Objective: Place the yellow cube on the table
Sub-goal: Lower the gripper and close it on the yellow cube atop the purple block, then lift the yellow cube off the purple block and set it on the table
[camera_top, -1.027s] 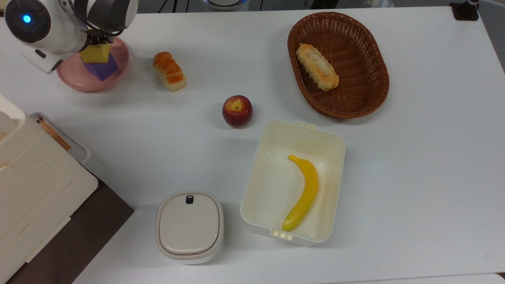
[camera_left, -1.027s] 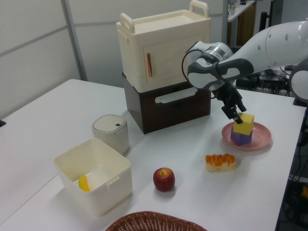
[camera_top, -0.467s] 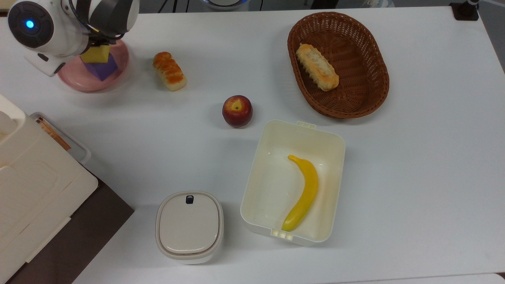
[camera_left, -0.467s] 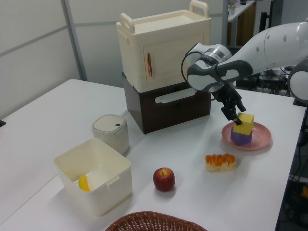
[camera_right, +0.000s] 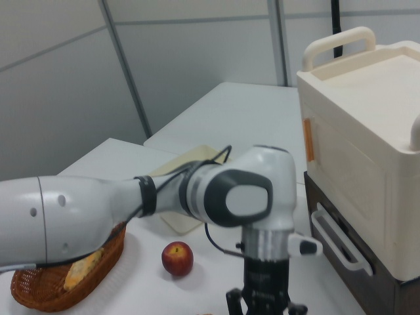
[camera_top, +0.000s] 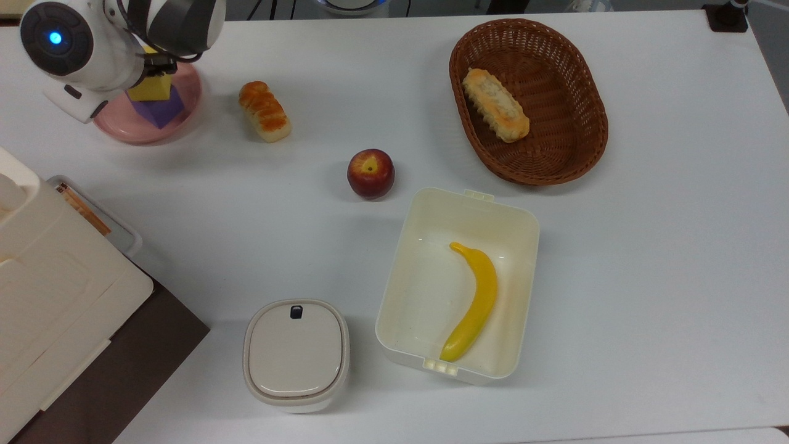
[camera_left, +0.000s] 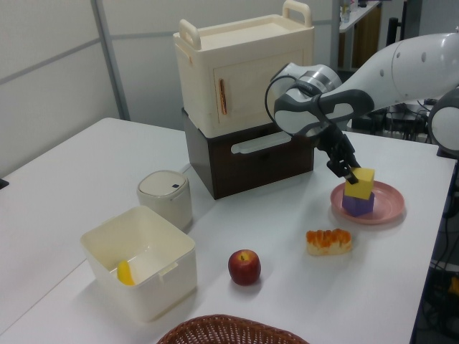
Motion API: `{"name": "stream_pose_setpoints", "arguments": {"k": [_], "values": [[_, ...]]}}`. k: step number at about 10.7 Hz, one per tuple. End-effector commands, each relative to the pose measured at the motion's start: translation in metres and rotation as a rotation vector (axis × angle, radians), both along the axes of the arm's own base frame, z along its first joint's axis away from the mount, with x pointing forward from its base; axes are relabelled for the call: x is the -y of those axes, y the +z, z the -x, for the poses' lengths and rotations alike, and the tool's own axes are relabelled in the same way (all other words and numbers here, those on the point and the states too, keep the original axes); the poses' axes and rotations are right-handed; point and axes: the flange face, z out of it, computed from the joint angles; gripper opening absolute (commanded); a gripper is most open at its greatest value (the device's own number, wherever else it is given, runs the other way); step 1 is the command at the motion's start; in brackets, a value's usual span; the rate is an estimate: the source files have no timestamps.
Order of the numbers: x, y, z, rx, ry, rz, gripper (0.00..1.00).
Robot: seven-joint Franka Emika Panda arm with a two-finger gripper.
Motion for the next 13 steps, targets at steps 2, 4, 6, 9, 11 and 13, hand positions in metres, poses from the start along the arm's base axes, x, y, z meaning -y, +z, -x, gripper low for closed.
{"name": "stream_pose_setpoints", "arguments": {"k": [2,4,6,9,11,13], "values": [[-0.044,0.06,-0.02,0.093,0.059,0.001,0.26],[-0.081,0.07,-0.037,0.172,0.013,-0.033,0.28],[-0.103,0.076,-0.052,0.279,-0.095,-0.055,0.35],[-0.146,0.085,-0.077,0.438,-0.245,-0.062,1.0],[-0.157,0.088,-0.082,0.474,-0.259,-0.051,1.0],[-0.161,0.121,-0.074,0.525,-0.254,-0.059,1.0]]}}
